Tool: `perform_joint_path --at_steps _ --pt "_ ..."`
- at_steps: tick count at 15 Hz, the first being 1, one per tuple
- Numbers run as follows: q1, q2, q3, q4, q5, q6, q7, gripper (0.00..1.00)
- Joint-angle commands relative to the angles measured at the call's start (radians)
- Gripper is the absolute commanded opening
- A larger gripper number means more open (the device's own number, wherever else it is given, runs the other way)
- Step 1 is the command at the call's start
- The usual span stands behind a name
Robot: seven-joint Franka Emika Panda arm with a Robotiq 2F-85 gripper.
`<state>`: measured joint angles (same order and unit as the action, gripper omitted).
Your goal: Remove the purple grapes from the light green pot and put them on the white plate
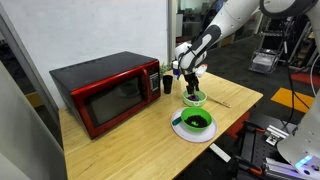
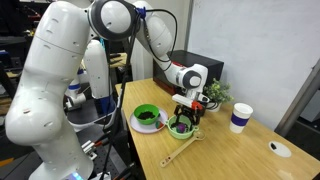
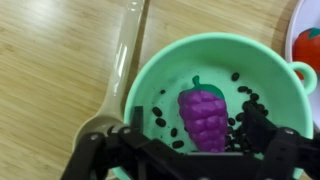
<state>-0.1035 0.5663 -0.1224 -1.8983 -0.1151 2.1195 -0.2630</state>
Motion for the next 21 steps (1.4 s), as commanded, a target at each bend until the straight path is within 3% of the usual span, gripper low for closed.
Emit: perform_joint_path --at_steps 1,6,7,9,15,16,21 --pt "-0.021 0.059 0.032 0.058 -0.021 -0.009 -0.029 1.0" --pt "-0.019 0.086 0.044 0.079 -0.03 -0.011 -0.032 1.0" --pt "-0.02 0.09 0.046 0.084 -0.027 -0.013 -0.033 0.75" --pt "-0.022 0.093 0.047 0.088 -0.026 -0.012 -0.036 0.68" --pt "-0.025 0.087 0.048 0.094 -0.018 -0.03 -0.034 0.24" --pt "-0.026 0.085 0.048 0.093 -0.017 -0.032 -0.033 0.19" --pt "-0.001 0.023 0.035 0.027 -0.044 -0.024 0.003 0.19"
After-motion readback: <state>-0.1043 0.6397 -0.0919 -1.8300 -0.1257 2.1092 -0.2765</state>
